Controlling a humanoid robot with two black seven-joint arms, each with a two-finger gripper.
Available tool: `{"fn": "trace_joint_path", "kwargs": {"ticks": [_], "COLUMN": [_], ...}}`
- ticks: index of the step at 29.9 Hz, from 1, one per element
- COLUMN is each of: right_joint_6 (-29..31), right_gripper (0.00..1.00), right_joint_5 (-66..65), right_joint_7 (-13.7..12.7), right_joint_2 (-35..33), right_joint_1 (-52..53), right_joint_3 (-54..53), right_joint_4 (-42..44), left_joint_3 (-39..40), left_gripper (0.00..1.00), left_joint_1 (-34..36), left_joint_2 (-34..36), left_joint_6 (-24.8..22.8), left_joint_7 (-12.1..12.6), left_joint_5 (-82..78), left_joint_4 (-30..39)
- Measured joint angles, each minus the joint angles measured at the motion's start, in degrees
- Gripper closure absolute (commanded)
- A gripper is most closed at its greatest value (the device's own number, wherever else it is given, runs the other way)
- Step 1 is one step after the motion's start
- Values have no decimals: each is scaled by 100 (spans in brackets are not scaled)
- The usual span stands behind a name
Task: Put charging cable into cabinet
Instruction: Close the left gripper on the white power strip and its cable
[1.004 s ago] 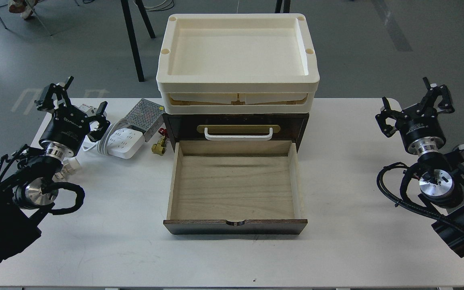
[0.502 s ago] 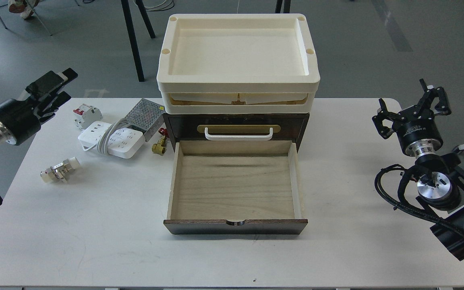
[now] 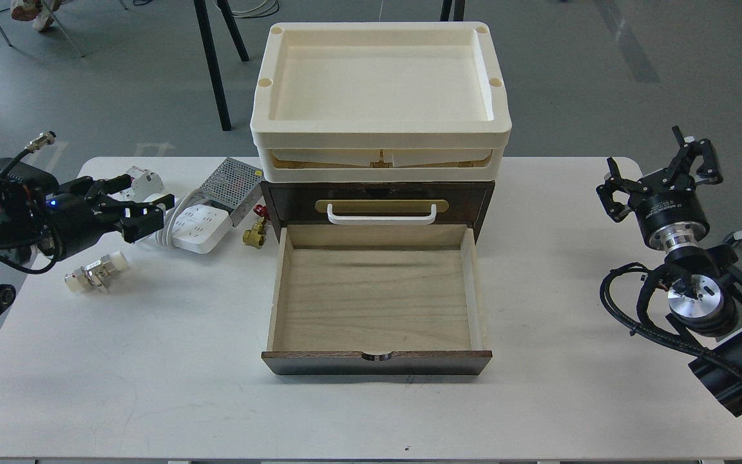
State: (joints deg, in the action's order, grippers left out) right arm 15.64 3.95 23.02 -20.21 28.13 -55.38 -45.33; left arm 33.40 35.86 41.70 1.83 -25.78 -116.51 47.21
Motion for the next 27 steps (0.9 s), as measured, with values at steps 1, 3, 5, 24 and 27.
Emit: {"fn": "trace_joint_path", "kwargs": {"ticks": [1,3,5,24,27], "right_joint_6": [0,0,0,10,10], "right_gripper": [0,0,0,0,0], "right_joint_5": [0,0,0,-1,0], "right_joint_7": [0,0,-1,-9,-9], "right_joint_2": [0,0,0,-9,-9], "right_joint_1": [0,-2,-8,-10,-9], "right_joint_3": [0,1,1,5,5], "right_joint_4": [-6,-9,-11,-2,1], "left_joint_3": [-109,-419,-841,-1549,-1592], "left_gripper": [17,20,22,43,44], "left_joint_1": [103,335,601,1128,1139], "left_joint_2": [-69,-205,-398,-2039,-2122], "left_joint_6": [0,0,-1,32,48], "left_joint_7": [-2,-4,-6,2,3], "left_joint_5": [-64,-101,-91,264,266], "left_joint_4": [-120,-357,-679,-3474,-3618]}}
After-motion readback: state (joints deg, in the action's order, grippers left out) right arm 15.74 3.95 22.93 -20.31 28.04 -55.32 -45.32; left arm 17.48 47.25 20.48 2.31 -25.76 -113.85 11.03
